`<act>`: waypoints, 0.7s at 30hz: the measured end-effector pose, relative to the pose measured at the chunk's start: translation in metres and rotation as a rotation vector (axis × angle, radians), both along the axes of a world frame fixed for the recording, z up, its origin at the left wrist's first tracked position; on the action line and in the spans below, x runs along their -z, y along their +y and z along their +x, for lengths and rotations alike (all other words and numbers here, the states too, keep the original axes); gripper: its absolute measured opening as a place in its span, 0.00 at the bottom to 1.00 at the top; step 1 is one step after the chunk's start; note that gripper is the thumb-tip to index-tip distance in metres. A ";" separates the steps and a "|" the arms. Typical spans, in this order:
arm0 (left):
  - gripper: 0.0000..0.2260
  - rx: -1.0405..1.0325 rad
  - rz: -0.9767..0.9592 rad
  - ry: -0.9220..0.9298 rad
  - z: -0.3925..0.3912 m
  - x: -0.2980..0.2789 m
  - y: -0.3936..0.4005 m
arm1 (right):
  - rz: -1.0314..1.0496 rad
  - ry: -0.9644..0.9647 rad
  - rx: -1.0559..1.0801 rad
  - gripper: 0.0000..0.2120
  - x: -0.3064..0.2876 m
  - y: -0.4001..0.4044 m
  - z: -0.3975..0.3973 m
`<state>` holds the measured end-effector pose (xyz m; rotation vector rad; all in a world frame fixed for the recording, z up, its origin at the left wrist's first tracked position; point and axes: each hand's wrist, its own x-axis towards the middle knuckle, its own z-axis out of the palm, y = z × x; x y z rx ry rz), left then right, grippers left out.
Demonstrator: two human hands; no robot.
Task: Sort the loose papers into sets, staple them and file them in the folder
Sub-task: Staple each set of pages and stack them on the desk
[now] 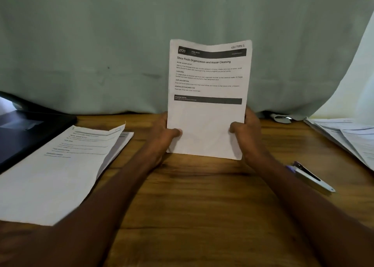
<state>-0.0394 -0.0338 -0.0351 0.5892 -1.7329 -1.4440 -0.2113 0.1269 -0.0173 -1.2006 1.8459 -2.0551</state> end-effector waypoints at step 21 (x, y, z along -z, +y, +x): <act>0.17 -0.059 -0.385 -0.394 0.020 -0.005 -0.006 | -0.052 -0.087 0.146 0.16 -0.005 0.001 -0.011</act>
